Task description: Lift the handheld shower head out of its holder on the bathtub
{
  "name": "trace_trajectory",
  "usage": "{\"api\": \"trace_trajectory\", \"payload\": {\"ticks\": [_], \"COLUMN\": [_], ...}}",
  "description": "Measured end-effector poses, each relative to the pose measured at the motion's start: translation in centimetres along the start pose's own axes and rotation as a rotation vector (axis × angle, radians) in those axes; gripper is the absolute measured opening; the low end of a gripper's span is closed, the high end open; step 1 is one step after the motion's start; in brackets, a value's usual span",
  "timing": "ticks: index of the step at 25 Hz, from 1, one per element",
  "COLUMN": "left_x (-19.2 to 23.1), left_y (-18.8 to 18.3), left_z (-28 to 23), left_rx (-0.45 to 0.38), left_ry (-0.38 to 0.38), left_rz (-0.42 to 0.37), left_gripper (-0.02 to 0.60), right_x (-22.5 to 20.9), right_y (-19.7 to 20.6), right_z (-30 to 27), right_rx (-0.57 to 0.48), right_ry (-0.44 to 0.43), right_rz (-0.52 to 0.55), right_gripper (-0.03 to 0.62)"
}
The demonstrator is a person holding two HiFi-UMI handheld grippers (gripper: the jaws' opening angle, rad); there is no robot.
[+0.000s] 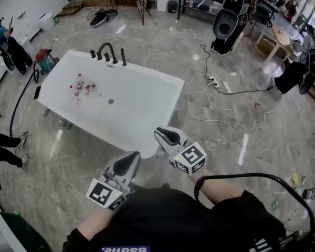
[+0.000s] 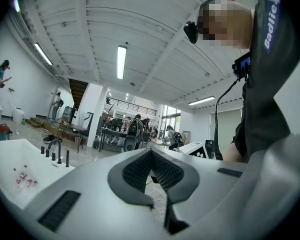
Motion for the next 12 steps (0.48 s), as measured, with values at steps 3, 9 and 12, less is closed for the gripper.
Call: {"api": "trace_trajectory", "payload": {"ticks": [3,9,12], "left_x": [0.8,6.2,10.6], "left_y": [-0.2,-0.5,-1.0], "left_z": [-1.1,-2.4,-3.5], "left_rx": [0.0,-0.023,-0.025], "left_ry": [-0.008,-0.018,-0.01], "left_rz": [0.002,0.018,0.019], "left_gripper": [0.0,0.0,0.0], "right_x": [-1.9,-4.4,-6.0], "right_y": [-0.3,-0.6,-1.4], "right_z": [-0.7,-5.5,-9.3], "right_rx": [0.002,0.018,0.018], "right_ry": [0.003,0.01,0.022], "right_rz": [-0.004,0.001,0.006], "right_gripper": [0.028,0.028,0.028]}}
Point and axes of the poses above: the fingertips, and each gripper's own axes: z backward along the fingers, x to its left, y out of its underside, the point moved 8 cm from there along z, backward along the fingers, and after that the axes turned 4 degrees about x, right-handed, at the moved point
